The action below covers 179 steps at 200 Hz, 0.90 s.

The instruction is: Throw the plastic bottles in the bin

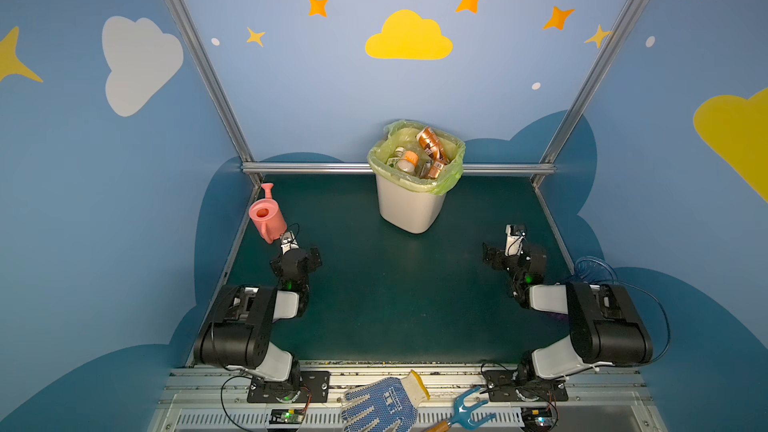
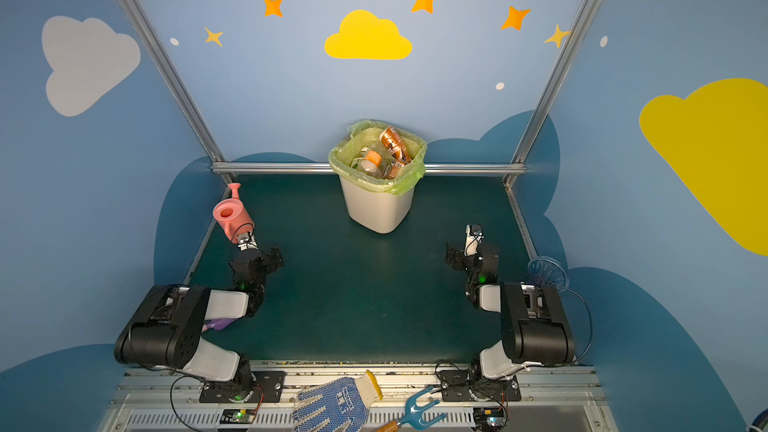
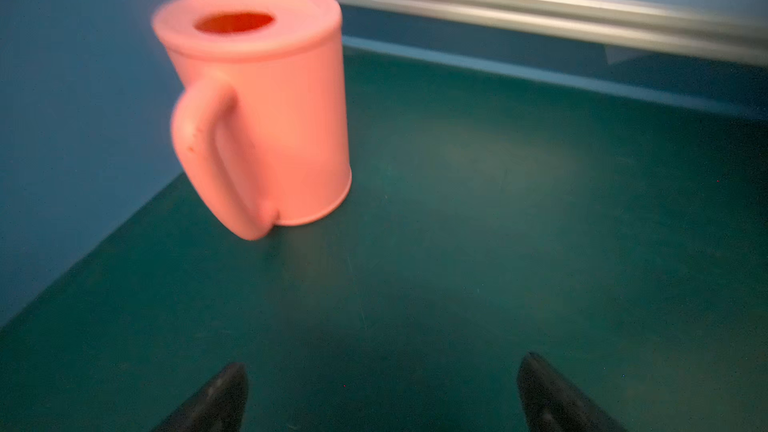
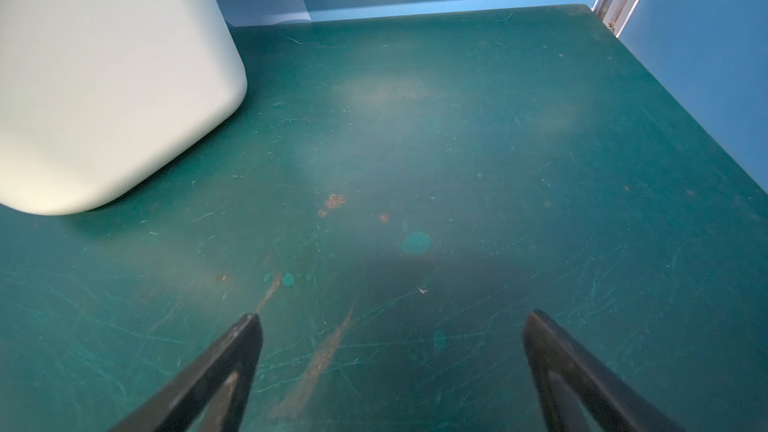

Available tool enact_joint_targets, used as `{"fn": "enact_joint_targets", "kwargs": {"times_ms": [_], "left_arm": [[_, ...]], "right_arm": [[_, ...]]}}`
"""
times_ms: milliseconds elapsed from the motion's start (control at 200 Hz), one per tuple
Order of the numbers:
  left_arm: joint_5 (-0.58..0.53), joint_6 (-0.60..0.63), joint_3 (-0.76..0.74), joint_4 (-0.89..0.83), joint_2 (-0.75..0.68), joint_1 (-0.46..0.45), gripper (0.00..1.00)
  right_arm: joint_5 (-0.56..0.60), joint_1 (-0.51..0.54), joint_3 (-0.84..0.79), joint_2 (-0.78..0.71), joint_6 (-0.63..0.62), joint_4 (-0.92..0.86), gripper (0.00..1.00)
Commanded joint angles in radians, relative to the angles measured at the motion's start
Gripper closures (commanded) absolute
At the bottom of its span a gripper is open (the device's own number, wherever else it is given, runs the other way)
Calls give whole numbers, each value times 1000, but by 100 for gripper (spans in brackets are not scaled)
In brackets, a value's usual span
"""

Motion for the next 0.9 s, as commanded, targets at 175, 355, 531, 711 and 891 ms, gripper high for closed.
{"fn": "enact_joint_targets", "kwargs": {"times_ms": [175,355,531,711,891], "left_arm": [[146,12,94,-86,0,45,0],[146,11,97,-90,1,46,0],[146,11,97,-92,1,45,0],[146,11,98,-92,0,46,0],[146,11,97,-91,0,45,0]], "right_arm": [[21,12,20,-13,-15,-15,2],[24,13,21,-12,-15,-16,2],[24,13,22,-13,-16,-16,2],[24,13,20,-13,-15,-16,2],[28,15,25,-12,-17,-22,2]]}}
